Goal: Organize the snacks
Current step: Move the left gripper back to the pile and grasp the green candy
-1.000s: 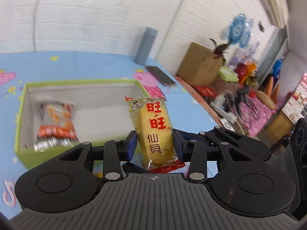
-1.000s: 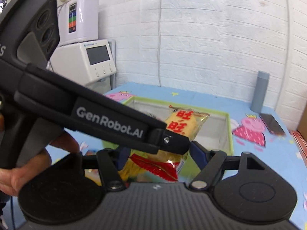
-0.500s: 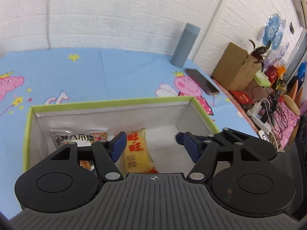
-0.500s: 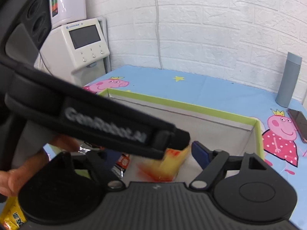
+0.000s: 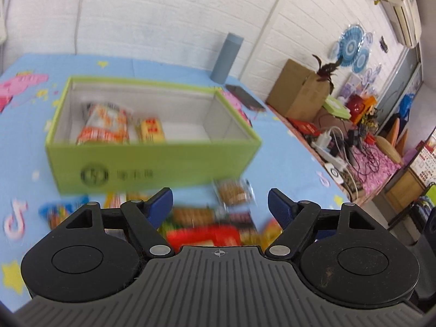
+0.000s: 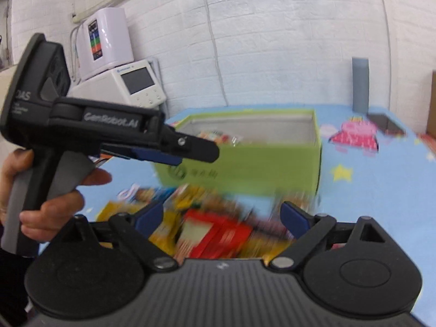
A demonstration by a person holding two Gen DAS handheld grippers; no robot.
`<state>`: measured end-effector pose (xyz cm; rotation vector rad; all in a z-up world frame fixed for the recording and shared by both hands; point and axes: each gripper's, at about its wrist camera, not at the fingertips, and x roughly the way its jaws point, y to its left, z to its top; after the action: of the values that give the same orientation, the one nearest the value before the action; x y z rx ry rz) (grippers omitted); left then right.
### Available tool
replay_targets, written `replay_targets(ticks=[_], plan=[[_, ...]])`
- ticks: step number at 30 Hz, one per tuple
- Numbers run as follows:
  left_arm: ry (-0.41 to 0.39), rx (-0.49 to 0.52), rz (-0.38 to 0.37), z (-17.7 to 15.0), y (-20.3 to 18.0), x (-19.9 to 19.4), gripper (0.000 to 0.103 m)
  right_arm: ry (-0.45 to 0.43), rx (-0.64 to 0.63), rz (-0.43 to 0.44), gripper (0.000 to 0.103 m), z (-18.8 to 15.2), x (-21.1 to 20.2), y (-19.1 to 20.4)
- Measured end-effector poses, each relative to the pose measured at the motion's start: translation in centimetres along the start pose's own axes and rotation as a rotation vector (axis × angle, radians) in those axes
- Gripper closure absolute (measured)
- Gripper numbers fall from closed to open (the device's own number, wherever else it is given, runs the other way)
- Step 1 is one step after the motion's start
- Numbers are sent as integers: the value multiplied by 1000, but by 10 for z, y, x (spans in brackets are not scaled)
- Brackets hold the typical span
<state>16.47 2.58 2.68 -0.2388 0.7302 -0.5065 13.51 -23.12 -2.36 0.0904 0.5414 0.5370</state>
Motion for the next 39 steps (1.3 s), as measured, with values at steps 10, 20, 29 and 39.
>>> replay_targets(ticks=[10,20,29,39], plan=[[75,-47,28,-86,-5,-46,39,85,76,102,10,-60,-23,48],[176,-114,-26,-98,17,-20,61,201,-59,117,11,-70,25,76],[125,-75,-6,-101,32,-57,55,207,-124,136,10,-78,-4,98],[106,-204,-31,-110,47,-68,52,235,-211,96,10,-71,25,95]])
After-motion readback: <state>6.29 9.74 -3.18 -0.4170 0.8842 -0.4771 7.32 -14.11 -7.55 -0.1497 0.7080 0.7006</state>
